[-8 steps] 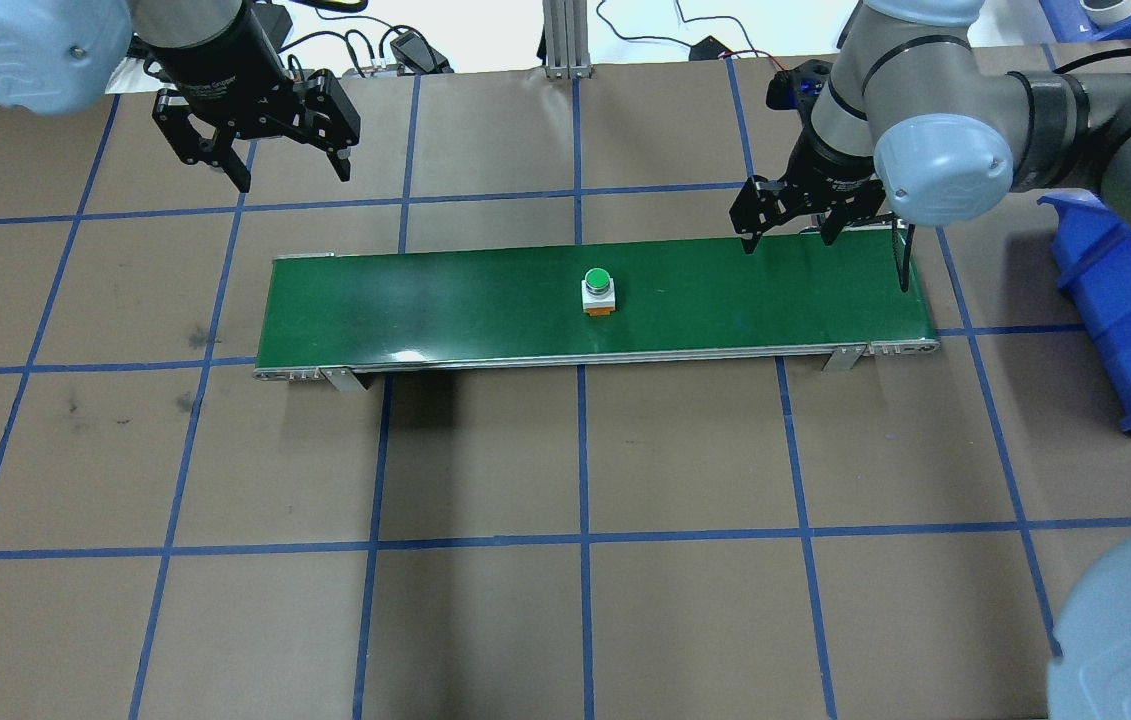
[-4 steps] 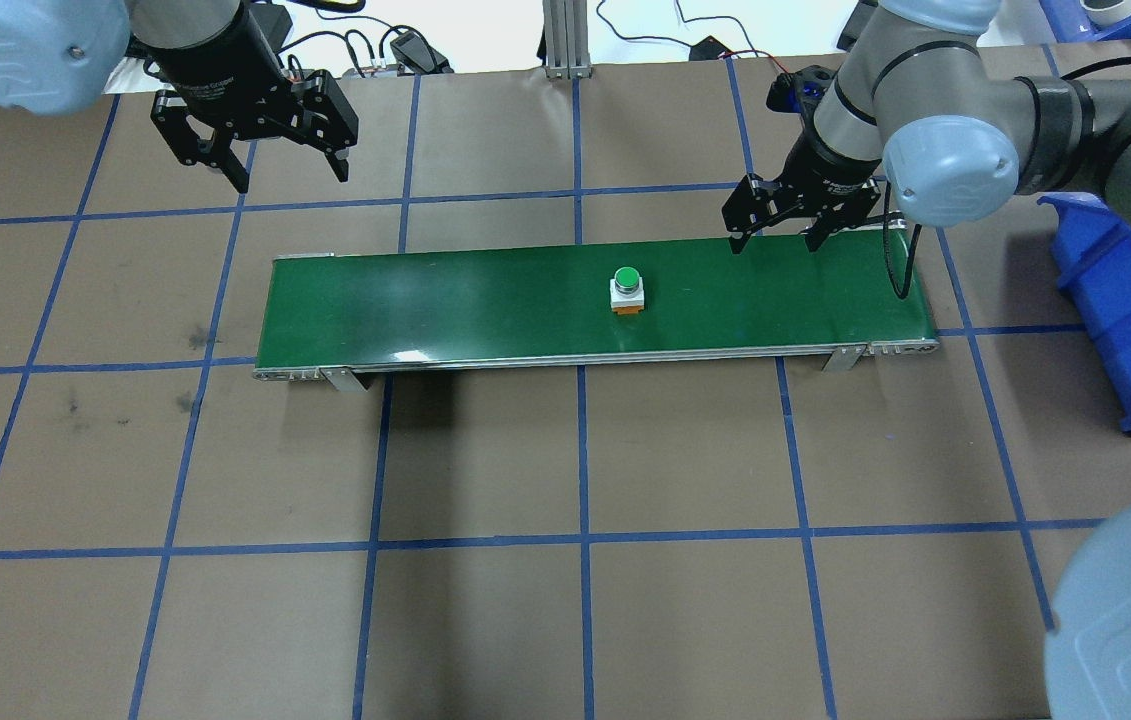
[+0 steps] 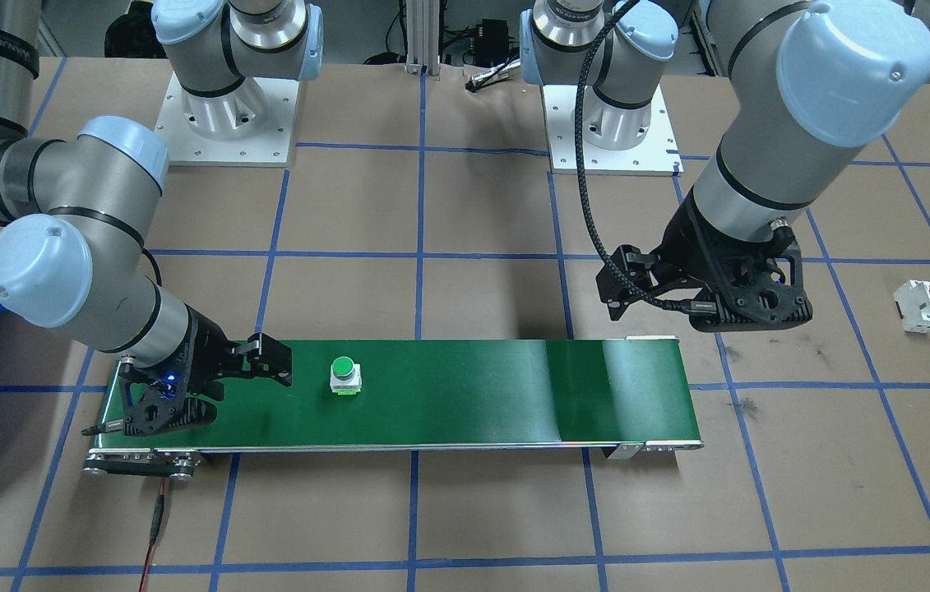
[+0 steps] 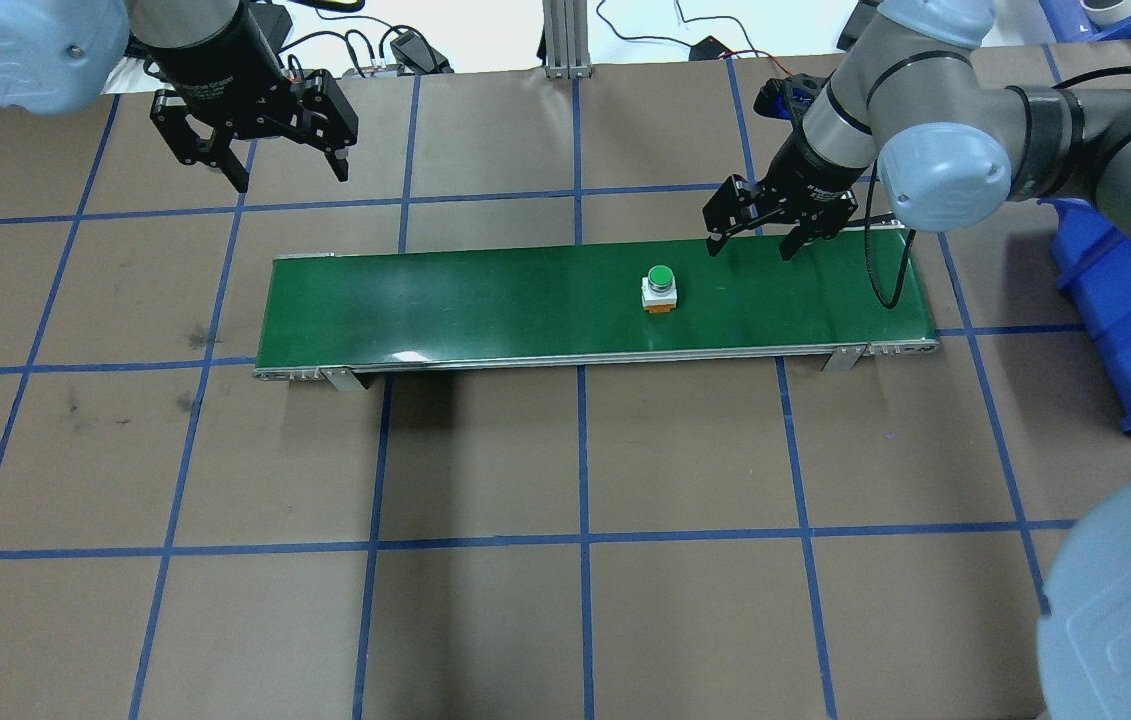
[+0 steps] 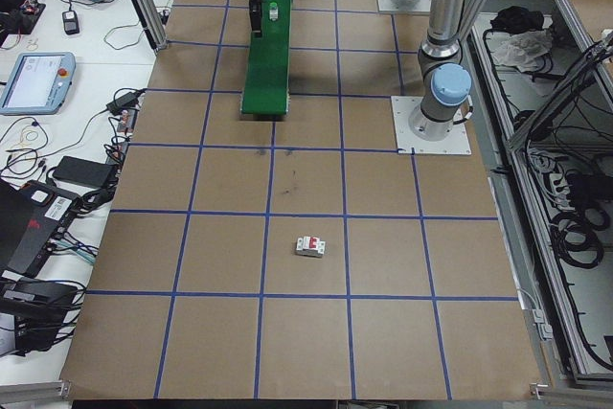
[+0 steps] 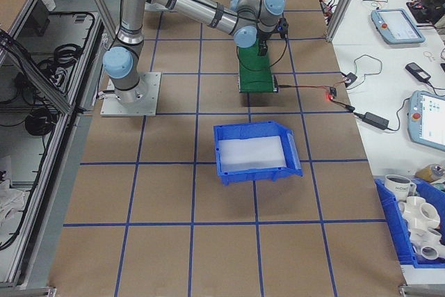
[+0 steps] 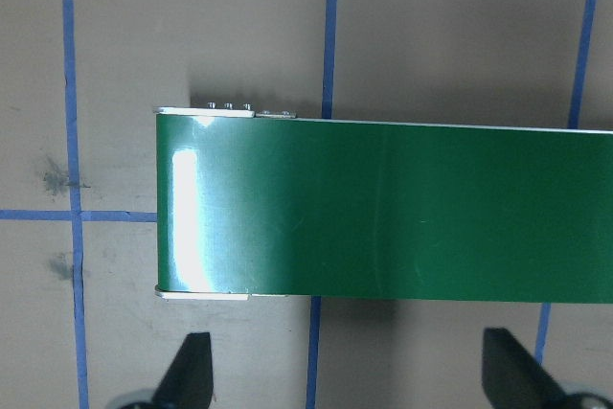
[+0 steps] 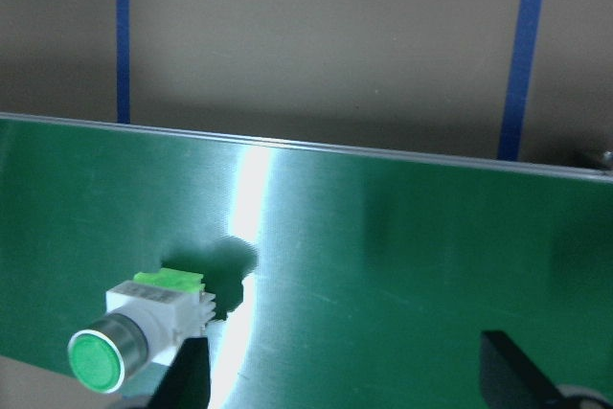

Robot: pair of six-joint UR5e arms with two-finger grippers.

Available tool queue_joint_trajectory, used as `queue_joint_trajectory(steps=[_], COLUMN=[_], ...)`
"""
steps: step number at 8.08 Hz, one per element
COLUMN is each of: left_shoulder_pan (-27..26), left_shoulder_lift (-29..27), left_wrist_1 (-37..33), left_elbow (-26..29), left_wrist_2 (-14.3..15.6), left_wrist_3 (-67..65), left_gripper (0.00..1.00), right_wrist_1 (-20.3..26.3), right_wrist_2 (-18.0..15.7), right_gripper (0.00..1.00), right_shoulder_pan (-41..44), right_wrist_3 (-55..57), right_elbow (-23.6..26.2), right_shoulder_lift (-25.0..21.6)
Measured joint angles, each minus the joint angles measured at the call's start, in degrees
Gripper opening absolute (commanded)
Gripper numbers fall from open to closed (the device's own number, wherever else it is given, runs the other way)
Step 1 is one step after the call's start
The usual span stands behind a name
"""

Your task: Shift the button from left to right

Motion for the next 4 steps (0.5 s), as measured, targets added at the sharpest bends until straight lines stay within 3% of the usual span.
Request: queue_joint_trajectory(steps=[2,4], left_shoulder_pan=[0.00,0.00], left_shoulder_lift=[0.02,0.03], left_wrist_1=[0.03,0.11], left_elbow=[0.02,0.03], left_wrist_2=[0.03,0.03], left_wrist_3=[0.01,0.01], left_gripper=[1.00,1.00], right_wrist_1=[0.04,0.04], right_wrist_2=[4.46,6.43], right_gripper=[1.00,1.00], right_shoulder_pan=[0.00,0.00], right_wrist_3=[1.19,2.24], right_elbow=[0.49,0.59], right_shoulder_lift=[0.46,0.71])
